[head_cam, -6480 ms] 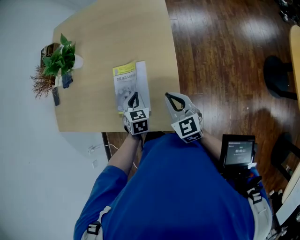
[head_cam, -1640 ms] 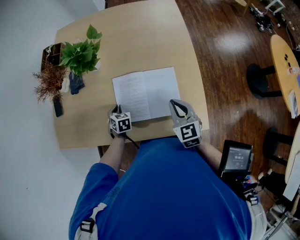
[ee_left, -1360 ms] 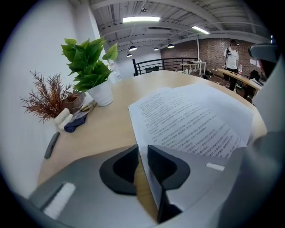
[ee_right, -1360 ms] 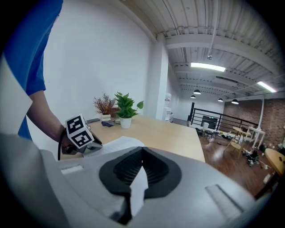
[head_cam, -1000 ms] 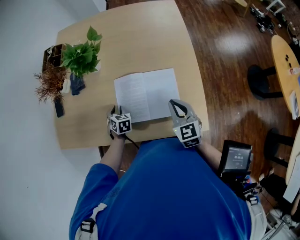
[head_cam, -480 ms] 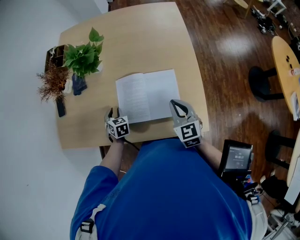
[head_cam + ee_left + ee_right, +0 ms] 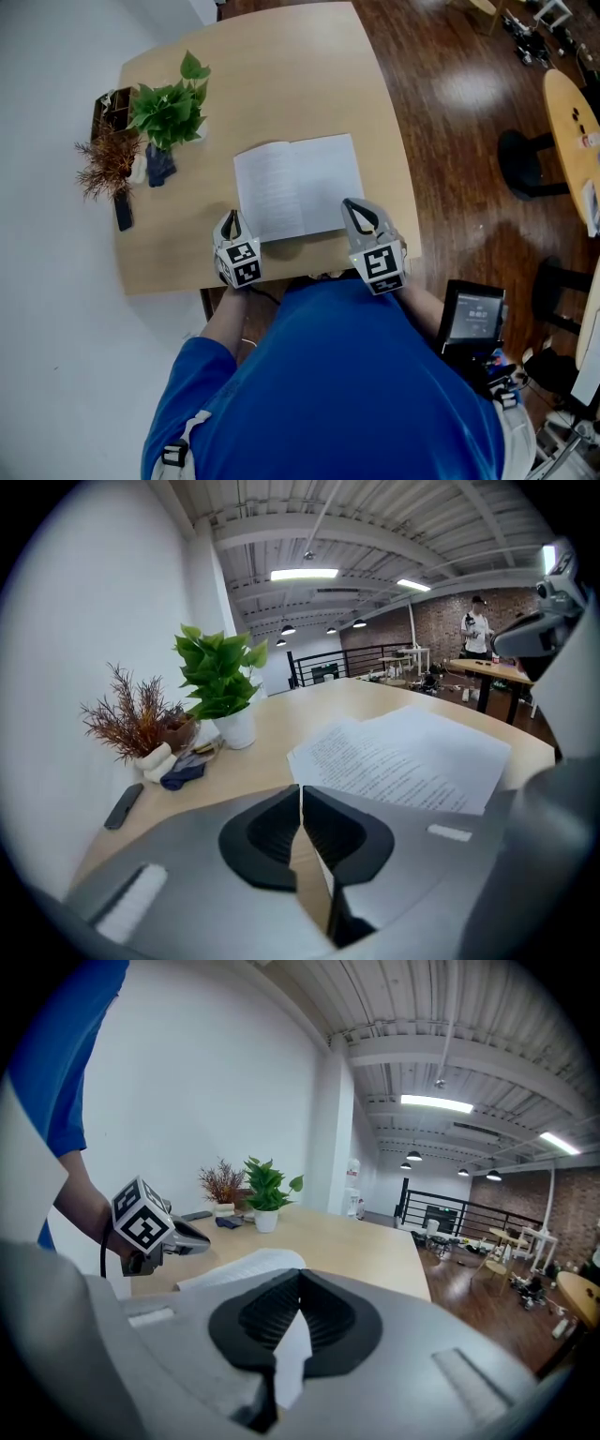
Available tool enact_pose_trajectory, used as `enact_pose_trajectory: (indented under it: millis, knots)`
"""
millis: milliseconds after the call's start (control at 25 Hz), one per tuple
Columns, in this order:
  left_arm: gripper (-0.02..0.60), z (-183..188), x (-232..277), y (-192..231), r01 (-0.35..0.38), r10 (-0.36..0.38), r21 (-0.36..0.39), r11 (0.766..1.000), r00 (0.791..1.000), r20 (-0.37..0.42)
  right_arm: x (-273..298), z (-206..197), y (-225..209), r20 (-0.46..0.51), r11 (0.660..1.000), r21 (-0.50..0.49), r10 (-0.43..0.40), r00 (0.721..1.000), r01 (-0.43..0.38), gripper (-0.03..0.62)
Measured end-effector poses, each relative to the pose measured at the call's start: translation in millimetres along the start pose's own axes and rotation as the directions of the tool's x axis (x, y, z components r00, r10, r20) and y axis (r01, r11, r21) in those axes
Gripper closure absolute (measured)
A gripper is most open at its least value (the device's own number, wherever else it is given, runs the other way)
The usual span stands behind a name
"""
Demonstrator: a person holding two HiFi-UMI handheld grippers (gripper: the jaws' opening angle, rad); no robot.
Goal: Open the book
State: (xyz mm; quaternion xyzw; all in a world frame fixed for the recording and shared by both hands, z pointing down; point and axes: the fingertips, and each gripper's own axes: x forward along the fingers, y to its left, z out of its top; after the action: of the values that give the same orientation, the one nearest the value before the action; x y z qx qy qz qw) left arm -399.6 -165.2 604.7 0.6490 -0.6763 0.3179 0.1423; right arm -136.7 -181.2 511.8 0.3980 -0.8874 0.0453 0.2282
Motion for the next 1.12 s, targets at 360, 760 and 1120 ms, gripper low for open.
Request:
enact_pose_trajectory:
  millis: [360,760,1120]
  knots:
    - [0.574,25.4,-23.0,-31.9,0.084,-0.082,-0.013,0.996,0.990,0.117,-12.9,-10.0,-0.6,-0.010,1.000,0.014,-0.024,1.000,0.025,0.591]
    - [0.574,51.4,-86.0,-79.8,0.075,-0.067,-0.028,0.997,0.972,0.224,-61.5,-10.9,-10.1,0.067,1.000,-0.001,0.007,0.998,-0.007,0.591]
    - [0.574,57.4,-142.5,-136.4,0.045,-0.042,-0.005,0.999,0.962,0.270,-122.1,-28.5,-24.7,0.115,0.999,-0.015,0.033,0.993,-0.032,0.591]
